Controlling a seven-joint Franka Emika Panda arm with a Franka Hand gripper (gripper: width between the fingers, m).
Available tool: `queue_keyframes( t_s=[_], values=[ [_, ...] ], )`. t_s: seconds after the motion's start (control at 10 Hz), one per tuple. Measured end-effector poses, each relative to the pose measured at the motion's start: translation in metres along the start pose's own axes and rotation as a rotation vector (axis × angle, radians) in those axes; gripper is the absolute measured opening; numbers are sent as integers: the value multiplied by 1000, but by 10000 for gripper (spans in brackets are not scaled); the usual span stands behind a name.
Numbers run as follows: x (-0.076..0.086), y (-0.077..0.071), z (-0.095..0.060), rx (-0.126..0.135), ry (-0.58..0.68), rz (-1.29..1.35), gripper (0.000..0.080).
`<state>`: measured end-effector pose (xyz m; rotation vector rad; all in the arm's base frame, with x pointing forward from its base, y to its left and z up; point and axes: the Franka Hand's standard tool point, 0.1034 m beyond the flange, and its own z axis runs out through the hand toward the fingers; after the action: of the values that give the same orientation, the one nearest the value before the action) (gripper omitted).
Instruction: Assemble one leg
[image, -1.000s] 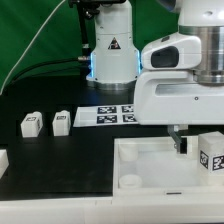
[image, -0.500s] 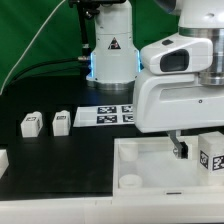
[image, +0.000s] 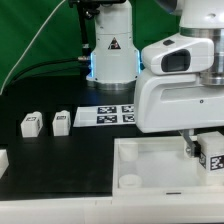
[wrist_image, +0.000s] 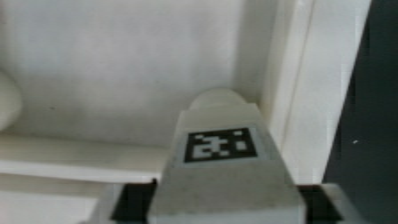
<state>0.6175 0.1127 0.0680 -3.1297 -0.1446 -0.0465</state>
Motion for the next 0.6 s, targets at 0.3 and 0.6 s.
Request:
queue_keyframes(
  t_s=[0.3,0.6],
  values=[
    [0,0,0,0,0,53,290],
    [0,-1,0,4,-1,250,290]
  ],
)
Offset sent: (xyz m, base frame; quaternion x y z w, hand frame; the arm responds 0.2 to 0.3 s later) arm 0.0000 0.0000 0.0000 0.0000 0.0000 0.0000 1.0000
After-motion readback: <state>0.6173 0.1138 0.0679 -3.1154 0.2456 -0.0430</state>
